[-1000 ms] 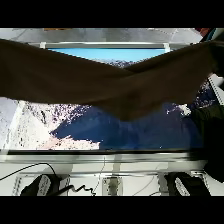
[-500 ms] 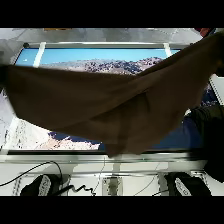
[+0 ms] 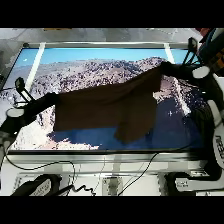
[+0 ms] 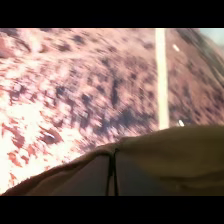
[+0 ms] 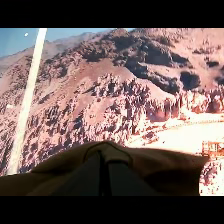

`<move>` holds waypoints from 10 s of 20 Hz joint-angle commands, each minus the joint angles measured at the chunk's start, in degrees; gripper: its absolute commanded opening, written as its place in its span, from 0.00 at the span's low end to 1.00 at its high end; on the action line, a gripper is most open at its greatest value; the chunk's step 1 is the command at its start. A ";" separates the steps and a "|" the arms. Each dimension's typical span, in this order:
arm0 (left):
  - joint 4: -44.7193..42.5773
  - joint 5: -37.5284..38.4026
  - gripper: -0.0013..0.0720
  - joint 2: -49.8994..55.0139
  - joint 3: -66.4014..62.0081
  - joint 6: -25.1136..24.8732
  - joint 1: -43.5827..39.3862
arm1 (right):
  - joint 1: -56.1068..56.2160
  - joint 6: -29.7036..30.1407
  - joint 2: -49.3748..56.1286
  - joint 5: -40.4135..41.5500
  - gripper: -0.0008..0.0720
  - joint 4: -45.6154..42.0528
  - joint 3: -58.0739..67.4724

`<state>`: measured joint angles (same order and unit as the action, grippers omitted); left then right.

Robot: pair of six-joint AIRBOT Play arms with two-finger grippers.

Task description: Fold the clothes and pants, and hang the long-sleeved shirts on hangers.

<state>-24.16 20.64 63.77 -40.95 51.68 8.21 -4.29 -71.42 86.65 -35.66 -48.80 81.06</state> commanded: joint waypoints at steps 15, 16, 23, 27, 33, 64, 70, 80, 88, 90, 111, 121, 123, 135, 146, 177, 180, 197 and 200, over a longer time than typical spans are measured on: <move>-22.58 29.35 0.96 -6.58 -2.12 1.75 22.95 | -17.97 9.99 3.65 -47.23 0.42 -2.99 -17.40; -22.58 30.93 0.96 -6.58 -2.12 1.70 24.20 | -17.79 11.67 3.65 -44.48 0.42 -0.09 -21.68; -32.02 34.82 0.96 -5.40 -2.12 6.95 25.11 | -12.92 14.47 3.65 -28.55 0.49 8.55 -34.80; -31.95 37.92 0.96 -1.03 -2.12 8.81 25.11 | -10.32 21.64 3.65 -25.73 0.23 14.99 -34.80; -31.47 45.46 0.91 7.43 -2.12 5.99 25.09 | -10.29 27.43 2.86 -26.99 0.03 20.15 -34.62; 21.29 35.95 0.03 -18.73 -31.89 -13.64 30.88 | -10.32 25.42 -43.65 -20.39 0.03 18.08 -3.48; 21.07 17.99 0.03 -35.56 -31.89 -13.64 34.07 | -10.32 25.44 -55.95 -13.68 0.03 15.37 4.76; 12.15 29.55 0.03 -28.39 -31.56 -9.66 33.94 | -10.29 14.10 -43.10 -11.82 0.03 13.81 4.74; -11.98 39.50 0.03 5.68 -31.58 -10.16 11.26 | -10.29 9.31 -9.22 -32.57 0.03 13.60 4.70; -14.86 29.07 0.03 13.81 -31.58 -10.16 5.53 | -10.29 9.31 -2.91 -28.72 0.03 13.60 4.70; -25.55 27.56 0.03 30.49 -31.58 -6.19 0.17 | -10.36 4.37 11.80 -34.82 0.03 -14.86 4.63; -30.80 34.51 0.99 32.87 -31.80 0.85 -2.03 | -10.34 -5.16 11.76 -37.03 0.70 -19.10 4.66; -30.95 35.95 0.96 31.34 -32.41 1.05 -1.86 | -10.86 -5.29 11.34 -37.83 0.76 -20.79 4.66; -31.58 56.83 0.96 14.16 -34.42 1.05 3.82 | -27.58 -2.51 -9.07 -51.56 0.54 -20.79 -21.99; -31.61 57.18 0.96 15.50 -34.38 1.07 3.85 | -27.39 3.82 -24.33 -31.21 0.51 -2.62 -61.48; -30.21 52.09 0.63 22.16 -7.54 4.22 9.92 | -14.93 8.61 -22.91 -18.73 0.03 2.54 -61.59; -30.23 54.23 0.63 22.16 -7.45 4.24 7.15 | -14.93 8.61 -22.91 -18.71 0.03 2.56 -61.59; -31.89 61.29 0.03 -0.50 -9.29 5.97 16.31 | -14.93 -4.22 -49.77 -38.40 0.03 -2.60 -48.85; -28.30 57.18 0.03 -5.64 -0.70 5.97 16.28 | -14.93 -9.31 -54.01 -37.57 0.03 1.42 -48.85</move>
<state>-55.07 80.88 63.11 -47.44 57.56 23.29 -19.25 -75.00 37.19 -72.01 -49.95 31.75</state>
